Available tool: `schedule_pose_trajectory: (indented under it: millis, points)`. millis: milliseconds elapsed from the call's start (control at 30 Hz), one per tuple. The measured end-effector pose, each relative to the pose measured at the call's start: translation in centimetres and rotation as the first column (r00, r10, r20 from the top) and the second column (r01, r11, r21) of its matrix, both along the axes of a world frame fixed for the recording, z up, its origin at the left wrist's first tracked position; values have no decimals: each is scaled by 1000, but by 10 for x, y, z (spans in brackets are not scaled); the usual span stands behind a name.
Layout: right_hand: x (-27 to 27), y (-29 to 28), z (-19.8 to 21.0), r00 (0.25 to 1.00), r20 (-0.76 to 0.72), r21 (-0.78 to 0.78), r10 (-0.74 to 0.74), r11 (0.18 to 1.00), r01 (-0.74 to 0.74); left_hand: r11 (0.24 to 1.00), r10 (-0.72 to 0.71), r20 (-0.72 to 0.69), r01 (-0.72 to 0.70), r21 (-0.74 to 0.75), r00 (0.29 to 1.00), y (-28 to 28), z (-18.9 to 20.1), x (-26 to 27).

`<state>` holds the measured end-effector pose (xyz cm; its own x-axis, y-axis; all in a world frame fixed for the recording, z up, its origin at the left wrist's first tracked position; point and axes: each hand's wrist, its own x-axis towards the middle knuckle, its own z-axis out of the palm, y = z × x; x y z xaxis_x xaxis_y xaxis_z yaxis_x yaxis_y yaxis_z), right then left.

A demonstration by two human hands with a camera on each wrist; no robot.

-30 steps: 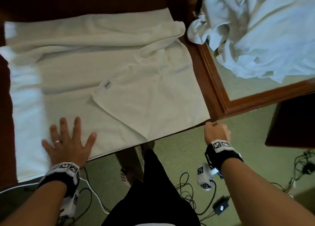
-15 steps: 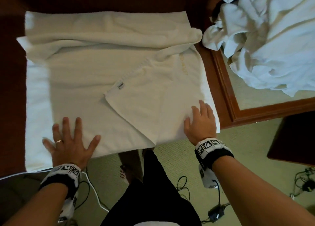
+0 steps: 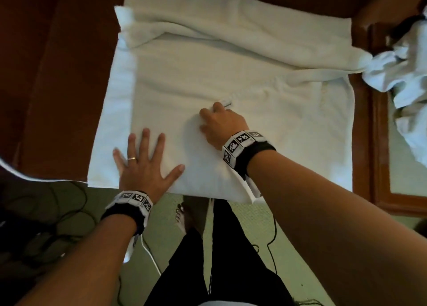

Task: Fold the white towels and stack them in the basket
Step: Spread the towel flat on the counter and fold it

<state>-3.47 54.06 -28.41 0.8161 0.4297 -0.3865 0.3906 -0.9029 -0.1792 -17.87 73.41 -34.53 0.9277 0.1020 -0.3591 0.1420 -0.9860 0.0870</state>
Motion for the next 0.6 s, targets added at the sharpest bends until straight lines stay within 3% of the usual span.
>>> schedule_pose_trajectory:
  millis: [67, 133, 233, 333, 500, 567, 600]
  points:
    - [3, -4, 4, 994, 21, 90, -107, 990, 105, 1000, 3, -2, -3, 7, 1000, 1, 0, 0]
    - [-1, -20, 14, 950, -23, 235, -312, 922, 308, 1000, 3, -11, -3, 8, 1000, 1, 1, -1]
    - [-19, -70, 31, 801, -52, 456, -597, 699, 551, 1000, 2, -16, -3, -15, 1000, 2, 2, -2]
    - [-53, -132, 39, 626, -8, 565, -780, 513, 646, 999, 31, -9, -31, -37, 999, 4, 4, -4]
    - [-132, -238, 32, 255, 89, 598, -963, 256, 759, 999, 32, 4, -32, -30, 999, -1, 8, -2]
    - [-161, -270, 21, 152, 85, 486, -985, 174, 857, 999, 32, -11, -33, -17, 999, -2, 7, -1]
    - [-174, -282, 14, 139, 71, 366, -988, 155, 918, 1000, 29, -25, -29, -8, 999, -2, 7, -1]
